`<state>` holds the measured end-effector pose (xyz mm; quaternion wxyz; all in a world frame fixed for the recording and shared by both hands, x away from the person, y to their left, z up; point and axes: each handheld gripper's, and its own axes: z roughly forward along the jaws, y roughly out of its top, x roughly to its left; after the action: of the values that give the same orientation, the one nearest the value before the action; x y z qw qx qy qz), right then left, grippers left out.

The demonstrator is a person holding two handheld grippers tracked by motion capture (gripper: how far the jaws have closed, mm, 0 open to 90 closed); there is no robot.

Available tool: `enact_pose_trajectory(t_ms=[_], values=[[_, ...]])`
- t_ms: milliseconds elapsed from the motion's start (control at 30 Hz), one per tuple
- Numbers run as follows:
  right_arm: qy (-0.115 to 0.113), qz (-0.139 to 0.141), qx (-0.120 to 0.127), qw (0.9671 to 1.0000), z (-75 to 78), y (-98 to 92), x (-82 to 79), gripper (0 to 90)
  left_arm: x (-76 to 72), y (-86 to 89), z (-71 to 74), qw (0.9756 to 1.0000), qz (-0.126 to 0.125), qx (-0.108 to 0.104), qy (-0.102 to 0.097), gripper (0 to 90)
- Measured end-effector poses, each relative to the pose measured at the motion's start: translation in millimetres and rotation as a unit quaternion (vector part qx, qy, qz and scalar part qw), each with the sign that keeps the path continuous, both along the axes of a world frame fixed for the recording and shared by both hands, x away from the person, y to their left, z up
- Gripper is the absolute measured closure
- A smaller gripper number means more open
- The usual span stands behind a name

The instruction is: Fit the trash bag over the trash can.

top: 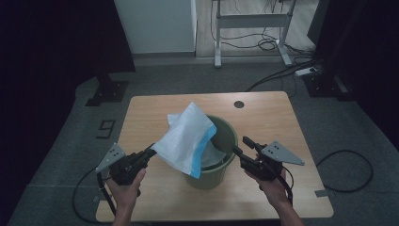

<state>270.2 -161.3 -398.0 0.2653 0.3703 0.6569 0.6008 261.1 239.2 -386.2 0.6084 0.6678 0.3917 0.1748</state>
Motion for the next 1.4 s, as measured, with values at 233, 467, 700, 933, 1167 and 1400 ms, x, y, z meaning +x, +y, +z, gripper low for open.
enact_pose_trajectory(t_ms=[233,467,700,933,1167,1400], values=[[0.007,0.042,-0.002,0.9991,-1.4,17.9,-20.8,45.8,2.4,-6.2,-0.4,1.0,-0.003,0.004,0.003,89.9],[0.012,0.08,-0.001,0.9967,-2.9,35.3,-38.5,42.9,2.2,-9.0,-1.1,1.0,-0.003,0.007,0.005,89.9],[0.011,0.131,-0.013,0.9913,-5.8,68.1,-57.2,38.7,3.3,-12.8,-2.0,0.9999,-0.005,0.009,0.008,89.9],[0.007,0.124,-0.034,0.9917,-13.3,83.7,-53.6,38.5,3.6,-13.2,-2.7,0.9999,-0.006,0.009,0.01,89.9],[-0.003,0.115,-0.046,0.9923,-13.3,85.7,-50.1,70.1,3.1,-14.6,-2.3,0.9999,-0.011,0.009,0.009,89.9],[-0.012,0.094,-0.028,0.9951,-5.0,72.0,-50.1,88.5,-2.3,-20.4,1.5,0.9996,-0.027,0.01,0.002,89.9]])
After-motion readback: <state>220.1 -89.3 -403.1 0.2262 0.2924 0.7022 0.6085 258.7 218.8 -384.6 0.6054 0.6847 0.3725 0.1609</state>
